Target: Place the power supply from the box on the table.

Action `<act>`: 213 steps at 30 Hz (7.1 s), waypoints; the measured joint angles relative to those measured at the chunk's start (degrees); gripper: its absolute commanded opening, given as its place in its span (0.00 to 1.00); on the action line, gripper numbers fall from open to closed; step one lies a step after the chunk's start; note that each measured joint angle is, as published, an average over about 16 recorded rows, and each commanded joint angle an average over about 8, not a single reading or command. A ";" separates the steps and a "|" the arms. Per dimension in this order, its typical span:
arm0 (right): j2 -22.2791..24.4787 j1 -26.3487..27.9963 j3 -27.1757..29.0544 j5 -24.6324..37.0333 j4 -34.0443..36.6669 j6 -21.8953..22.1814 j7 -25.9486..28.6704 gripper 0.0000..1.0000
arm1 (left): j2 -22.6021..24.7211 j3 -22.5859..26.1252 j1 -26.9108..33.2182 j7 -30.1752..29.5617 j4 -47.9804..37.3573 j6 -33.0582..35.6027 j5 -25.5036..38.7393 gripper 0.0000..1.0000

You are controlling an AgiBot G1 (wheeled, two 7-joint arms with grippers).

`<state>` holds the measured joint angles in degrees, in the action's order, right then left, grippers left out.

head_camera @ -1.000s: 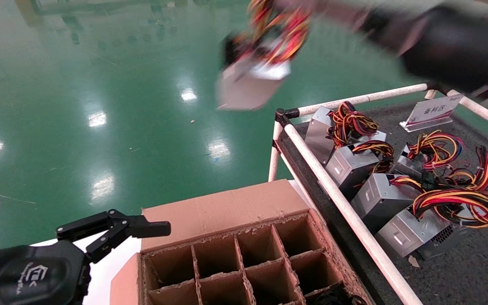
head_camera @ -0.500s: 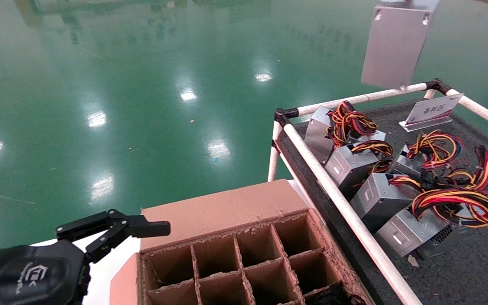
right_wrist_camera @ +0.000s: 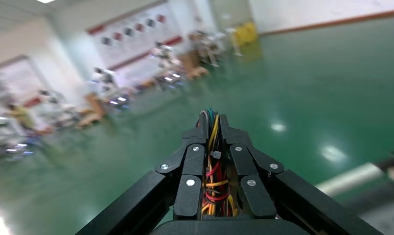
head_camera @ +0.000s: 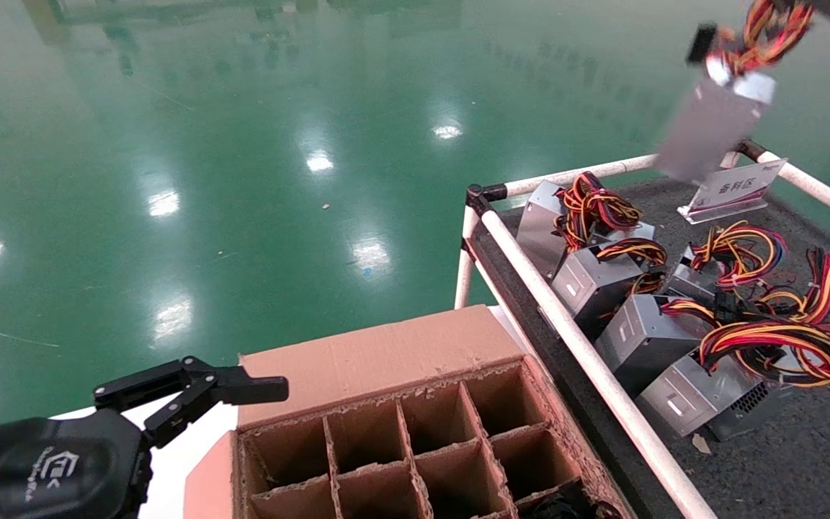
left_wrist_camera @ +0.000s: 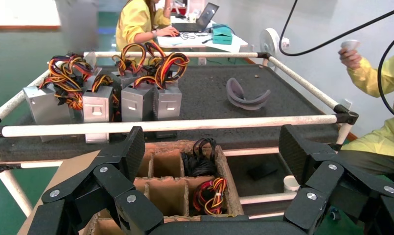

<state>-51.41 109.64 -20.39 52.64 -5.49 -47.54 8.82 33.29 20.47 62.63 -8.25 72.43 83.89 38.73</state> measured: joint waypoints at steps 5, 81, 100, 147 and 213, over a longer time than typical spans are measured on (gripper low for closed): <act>-1.50 -0.28 0.00 0.24 2.94 4.74 -2.72 0.00 | 0.00 0.00 0.00 0.00 0.00 0.00 0.00 1.00; -9.58 -9.38 -1.50 2.48 7.06 10.80 -8.87 1.00 | -0.02 0.04 0.00 0.03 -0.03 -0.02 -0.03 1.00; -6.16 -6.54 -2.27 3.43 5.09 6.88 -7.56 1.00 | -0.02 0.05 0.00 0.04 -0.04 -0.03 -0.05 1.00; 11.01 -38.08 2.80 -7.40 -50.70 -27.46 -0.37 1.00 | -0.03 0.07 0.01 0.05 -0.06 -0.05 -0.07 1.00; 16.41 -48.11 4.37 -10.78 -68.09 -38.16 1.93 1.00 | -0.04 0.08 -0.01 0.06 -0.08 -0.07 -0.08 1.00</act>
<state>-35.00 61.54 -16.02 41.85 -73.58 -85.69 10.74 33.24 20.55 62.63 -8.19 72.35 83.82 38.66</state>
